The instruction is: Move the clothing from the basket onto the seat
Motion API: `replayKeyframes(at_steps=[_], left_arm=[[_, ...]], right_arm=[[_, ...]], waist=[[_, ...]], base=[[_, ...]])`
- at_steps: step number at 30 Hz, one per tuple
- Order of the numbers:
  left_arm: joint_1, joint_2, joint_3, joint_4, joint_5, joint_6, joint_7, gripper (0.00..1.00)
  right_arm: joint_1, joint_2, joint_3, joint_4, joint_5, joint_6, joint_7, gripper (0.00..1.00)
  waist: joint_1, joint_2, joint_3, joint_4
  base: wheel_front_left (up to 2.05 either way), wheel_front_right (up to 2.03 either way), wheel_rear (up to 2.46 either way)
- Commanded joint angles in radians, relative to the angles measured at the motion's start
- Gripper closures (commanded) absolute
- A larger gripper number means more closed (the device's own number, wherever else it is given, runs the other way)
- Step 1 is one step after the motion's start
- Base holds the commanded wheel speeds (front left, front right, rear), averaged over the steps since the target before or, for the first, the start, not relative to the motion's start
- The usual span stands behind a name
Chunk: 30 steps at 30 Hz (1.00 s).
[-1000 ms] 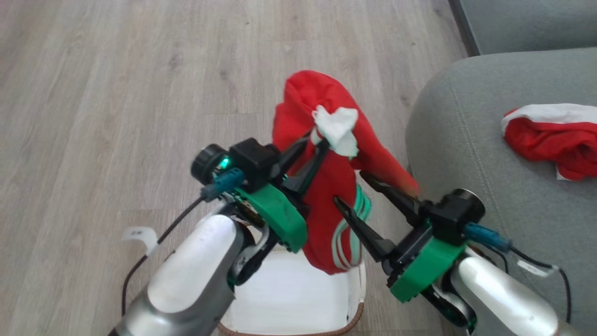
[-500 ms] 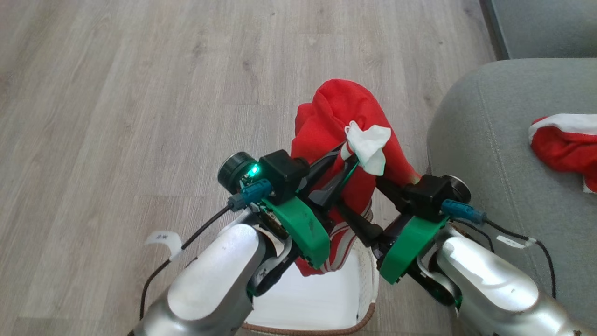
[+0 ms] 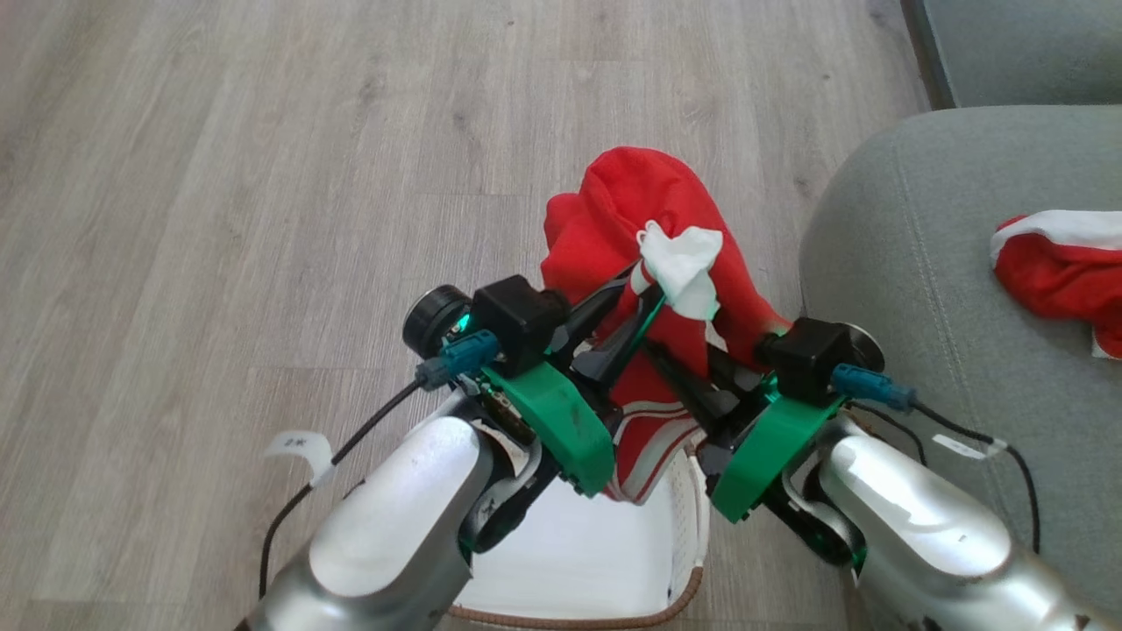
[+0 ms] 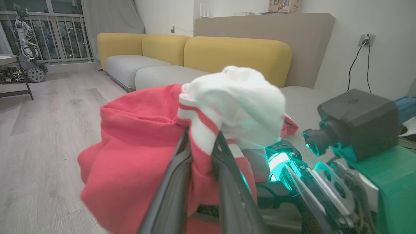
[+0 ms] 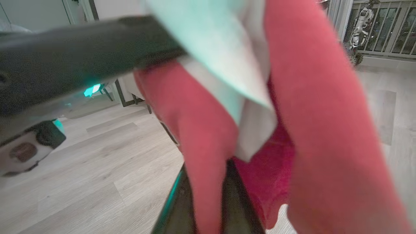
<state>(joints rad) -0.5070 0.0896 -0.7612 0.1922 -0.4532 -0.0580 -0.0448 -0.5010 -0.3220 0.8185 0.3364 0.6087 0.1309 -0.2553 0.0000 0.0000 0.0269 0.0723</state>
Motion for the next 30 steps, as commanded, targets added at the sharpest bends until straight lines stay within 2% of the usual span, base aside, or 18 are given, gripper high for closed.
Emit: replayKeyframes(at_steps=[1,9,11,12,13,14,24,30], left_arm=[[-0.043,0.013,0.047,-0.027,-0.009,0.01,-0.01,1.0],[-0.026,0.025,0.058,-0.02,-0.019,0.027,-0.021,1.0],[-0.024,0.023,0.055,-0.023,-0.02,0.03,-0.022,0.7],[-0.024,0.023,0.053,-0.024,-0.02,0.031,-0.023,0.46],[-0.023,0.022,0.051,-0.026,-0.019,0.032,-0.024,0.17],[-0.022,0.022,0.049,-0.028,-0.019,0.033,-0.024,0.0],[-0.005,0.019,0.03,-0.043,-0.022,0.042,-0.034,0.0],[0.0,0.021,0.019,-0.04,-0.018,0.046,-0.043,0.0]], right_arm=[[-0.009,-0.007,-0.016,-0.037,0.008,0.0,-0.006,1.0],[0.042,-0.031,-0.072,-0.098,-0.01,0.0,-0.006,1.0],[0.055,-0.036,-0.092,-0.111,-0.019,0.0,-0.006,1.0],[0.062,-0.039,-0.105,-0.116,-0.024,0.0,-0.006,1.0],[0.068,-0.042,-0.117,-0.12,-0.029,0.0,-0.006,1.0],[0.075,-0.045,-0.129,-0.124,-0.034,0.0,-0.006,1.0],[0.128,-0.099,-0.26,-0.152,-0.083,0.0,-0.006,1.0],[0.145,-0.126,-0.347,-0.192,-0.106,0.0,-0.006,1.0]], waist=[[0.0,0.0,-0.001,-0.005],[0.0,0.0,0.0,-0.033],[0.0,0.0,0.002,-0.044],[0.0,0.0,0.002,-0.048],[0.0,0.0,0.003,-0.055],[0.0,0.0,0.003,-0.061],[0.0,0.0,0.01,-0.166],[0.0,0.0,0.023,-0.271]], base=[[0.0,0.0,0.0],[0.0,0.0,0.0],[0.0,0.0,0.0],[0.0,0.0,0.0],[0.0,0.0,0.0],[0.0,0.0,0.0],[0.0,0.0,0.0],[0.0,0.0,0.0]])
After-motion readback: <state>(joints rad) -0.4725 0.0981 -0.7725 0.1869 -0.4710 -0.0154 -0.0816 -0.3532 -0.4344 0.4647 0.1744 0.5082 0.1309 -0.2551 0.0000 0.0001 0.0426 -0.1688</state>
